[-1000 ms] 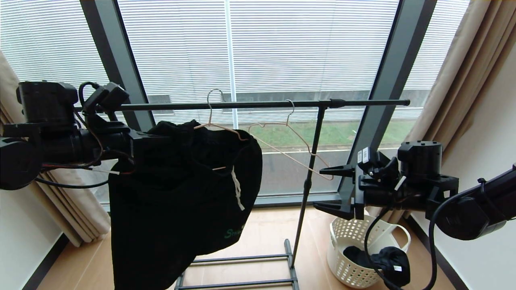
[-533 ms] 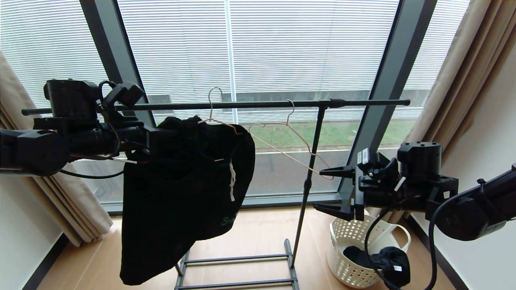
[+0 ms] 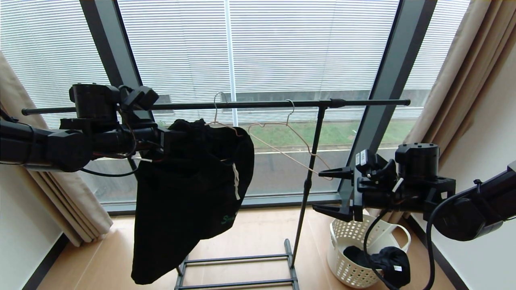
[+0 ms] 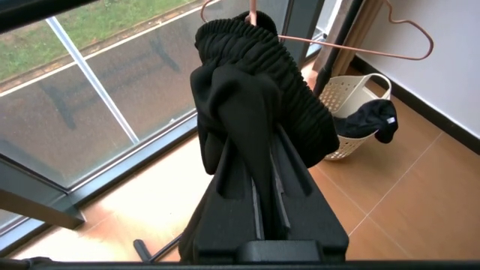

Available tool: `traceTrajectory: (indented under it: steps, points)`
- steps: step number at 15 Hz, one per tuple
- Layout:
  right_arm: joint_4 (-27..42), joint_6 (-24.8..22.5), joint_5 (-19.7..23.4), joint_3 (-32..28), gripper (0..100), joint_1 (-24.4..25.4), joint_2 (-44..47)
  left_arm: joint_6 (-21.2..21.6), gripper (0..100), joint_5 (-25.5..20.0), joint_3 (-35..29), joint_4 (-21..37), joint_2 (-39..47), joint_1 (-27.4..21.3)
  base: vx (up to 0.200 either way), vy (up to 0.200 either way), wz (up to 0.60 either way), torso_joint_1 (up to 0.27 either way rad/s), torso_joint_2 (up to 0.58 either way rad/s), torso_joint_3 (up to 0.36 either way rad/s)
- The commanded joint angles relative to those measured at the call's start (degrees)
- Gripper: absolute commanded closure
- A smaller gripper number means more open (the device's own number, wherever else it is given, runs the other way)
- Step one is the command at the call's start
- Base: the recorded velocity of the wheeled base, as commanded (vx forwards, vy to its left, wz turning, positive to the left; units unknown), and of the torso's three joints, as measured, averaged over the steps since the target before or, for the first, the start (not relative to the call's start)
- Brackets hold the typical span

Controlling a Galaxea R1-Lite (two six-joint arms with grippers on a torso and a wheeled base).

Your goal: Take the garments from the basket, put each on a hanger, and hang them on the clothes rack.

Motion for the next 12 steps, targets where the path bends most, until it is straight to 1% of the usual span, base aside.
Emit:
traceTrajectory:
  steps: [1,4,9,12]
  points:
    - [-0.02,-0.05,0.02,0.02,0,0.02,0.16,0.02,100,0.00,-0.45,-0.10,0.83,0.07,0.000,0.000,0.00,0.000,0.00,0.000]
    - [-0.02,-0.05,0.02,0.10,0,0.02,0.24,-1.21,100,-0.09,-0.62,-0.10,1.18,-0.01,0.000,0.000,0.00,0.000,0.00,0.000]
    - [-0.02,-0.14,0.02,0.10,0,0.02,0.77,-1.30,100,-0.09,-0.18,-0.98,1.89,0.07,0.000,0.000,0.00,0.000,0.00,0.000]
    - [-1.60,-0.14,0.02,0.37,0,0.11,1.39,-1.39,100,-0.09,-0.18,-1.16,2.41,-0.01,0.000,0.000,0.00,0.000,0.00,0.000]
